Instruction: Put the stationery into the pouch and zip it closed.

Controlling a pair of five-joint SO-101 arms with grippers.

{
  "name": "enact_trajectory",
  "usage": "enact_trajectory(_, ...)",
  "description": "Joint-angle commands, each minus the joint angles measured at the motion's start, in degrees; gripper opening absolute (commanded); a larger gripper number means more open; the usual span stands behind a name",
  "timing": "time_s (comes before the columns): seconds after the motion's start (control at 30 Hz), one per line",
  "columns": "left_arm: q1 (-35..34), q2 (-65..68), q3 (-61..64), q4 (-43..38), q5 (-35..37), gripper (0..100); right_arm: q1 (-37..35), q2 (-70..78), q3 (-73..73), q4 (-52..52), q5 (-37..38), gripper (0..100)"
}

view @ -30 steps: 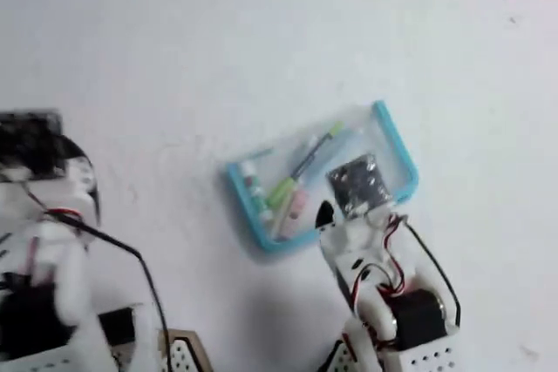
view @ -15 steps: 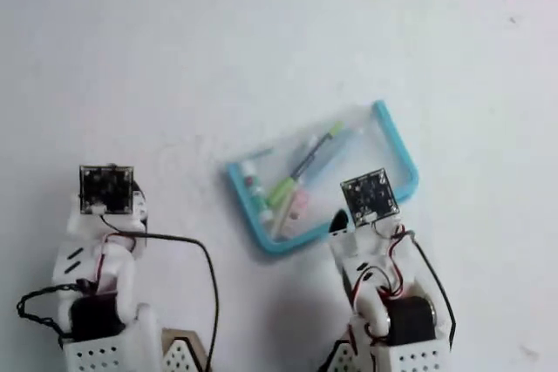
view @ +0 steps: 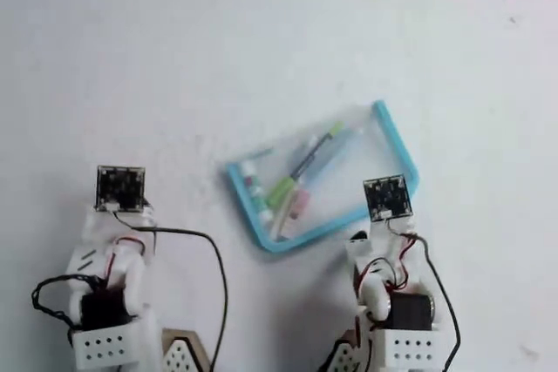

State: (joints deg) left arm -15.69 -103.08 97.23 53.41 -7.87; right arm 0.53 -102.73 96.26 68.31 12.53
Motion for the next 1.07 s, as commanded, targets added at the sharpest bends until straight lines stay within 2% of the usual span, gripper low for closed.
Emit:
enact_trajectory(0.0, 0.5, -0.2, -0.3, 1.8, -0.3, 3, 0.3, -0.4, 0.6, -0.9, -0.3, 6.3)
enact_trajectory(1.03, 0.2, -0.2, -0.2, 5.5, -0.4, 3, 0.3, -0.4, 0.6, -0.9, -0.2, 6.3)
